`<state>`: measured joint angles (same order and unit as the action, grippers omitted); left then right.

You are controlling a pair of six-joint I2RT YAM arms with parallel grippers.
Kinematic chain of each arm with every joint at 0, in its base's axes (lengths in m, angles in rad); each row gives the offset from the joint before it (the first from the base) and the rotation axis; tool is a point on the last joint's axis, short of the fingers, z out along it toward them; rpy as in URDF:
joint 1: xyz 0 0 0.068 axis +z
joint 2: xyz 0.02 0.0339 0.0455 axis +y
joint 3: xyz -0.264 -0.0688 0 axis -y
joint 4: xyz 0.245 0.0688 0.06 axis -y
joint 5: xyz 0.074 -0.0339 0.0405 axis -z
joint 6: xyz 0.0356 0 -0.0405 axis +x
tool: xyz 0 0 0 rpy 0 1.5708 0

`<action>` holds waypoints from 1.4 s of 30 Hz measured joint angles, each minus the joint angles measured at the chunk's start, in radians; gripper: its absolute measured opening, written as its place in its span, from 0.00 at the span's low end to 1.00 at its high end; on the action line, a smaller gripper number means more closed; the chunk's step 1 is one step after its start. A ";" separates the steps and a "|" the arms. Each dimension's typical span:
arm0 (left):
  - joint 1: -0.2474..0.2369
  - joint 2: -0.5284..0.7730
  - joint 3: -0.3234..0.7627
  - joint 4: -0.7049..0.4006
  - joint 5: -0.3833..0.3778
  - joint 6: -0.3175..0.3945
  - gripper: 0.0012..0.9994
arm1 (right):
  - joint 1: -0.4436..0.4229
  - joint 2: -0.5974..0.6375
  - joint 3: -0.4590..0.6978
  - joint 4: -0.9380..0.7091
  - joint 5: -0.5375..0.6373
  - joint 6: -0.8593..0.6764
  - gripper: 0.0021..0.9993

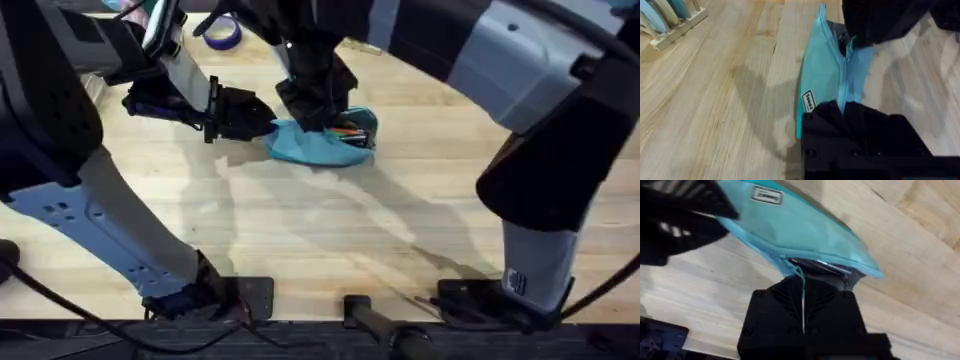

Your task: Unzip the bag, pick up the pens from the table one at a time and place them inside, then zip the bag closed.

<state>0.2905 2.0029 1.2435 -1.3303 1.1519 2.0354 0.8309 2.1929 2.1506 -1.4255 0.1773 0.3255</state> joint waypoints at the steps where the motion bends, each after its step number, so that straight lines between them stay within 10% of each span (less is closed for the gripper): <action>1: 0.000 0.000 0.000 0.000 0.000 0.000 0.04 | -0.007 0.000 0.000 -0.007 -0.002 0.003 0.03; 42: 0.000 0.000 0.000 0.004 0.000 0.000 0.04 | -0.236 0.034 -0.014 -0.118 -0.150 0.137 0.03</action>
<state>0.2905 2.0029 1.2434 -1.3266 1.1522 2.0354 0.5951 2.2269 2.1368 -1.5433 0.0273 0.4629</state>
